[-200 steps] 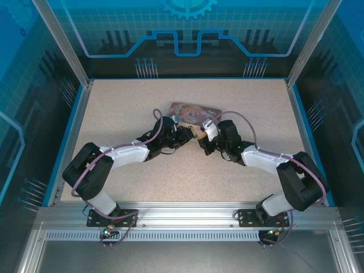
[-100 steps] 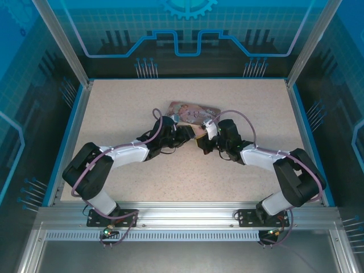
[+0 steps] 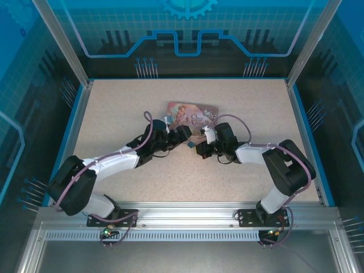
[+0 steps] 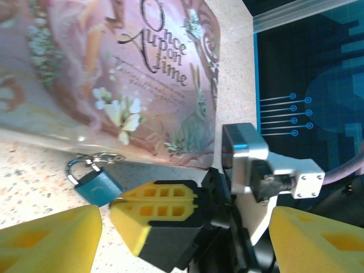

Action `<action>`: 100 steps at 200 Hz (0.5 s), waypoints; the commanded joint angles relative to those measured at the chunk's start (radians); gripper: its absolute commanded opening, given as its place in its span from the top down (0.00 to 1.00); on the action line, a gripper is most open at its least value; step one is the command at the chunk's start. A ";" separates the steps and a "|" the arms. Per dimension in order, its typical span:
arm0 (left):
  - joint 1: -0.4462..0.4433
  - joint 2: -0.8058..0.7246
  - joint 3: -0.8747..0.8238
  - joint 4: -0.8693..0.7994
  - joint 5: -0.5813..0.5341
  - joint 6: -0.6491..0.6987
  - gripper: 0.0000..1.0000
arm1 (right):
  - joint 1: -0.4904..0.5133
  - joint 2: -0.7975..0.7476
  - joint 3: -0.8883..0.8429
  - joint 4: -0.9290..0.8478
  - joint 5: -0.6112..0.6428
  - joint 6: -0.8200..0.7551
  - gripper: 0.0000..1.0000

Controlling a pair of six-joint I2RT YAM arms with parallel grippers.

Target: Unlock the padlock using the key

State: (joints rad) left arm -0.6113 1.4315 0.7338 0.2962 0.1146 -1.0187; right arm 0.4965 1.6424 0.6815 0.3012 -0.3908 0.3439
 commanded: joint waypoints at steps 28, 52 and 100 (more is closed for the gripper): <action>0.003 -0.020 -0.102 0.072 -0.032 -0.097 0.30 | -0.019 -0.007 -0.002 0.060 -0.104 0.182 1.00; -0.002 0.005 -0.154 0.177 -0.035 -0.168 0.34 | -0.019 -0.021 -0.029 0.075 -0.114 0.227 1.00; -0.022 0.099 -0.180 0.347 -0.043 -0.263 0.37 | -0.016 -0.043 -0.043 0.063 -0.098 0.264 1.00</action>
State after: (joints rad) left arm -0.6205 1.4853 0.5732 0.5041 0.0898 -1.2026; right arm 0.4877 1.6379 0.6510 0.3408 -0.4614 0.5697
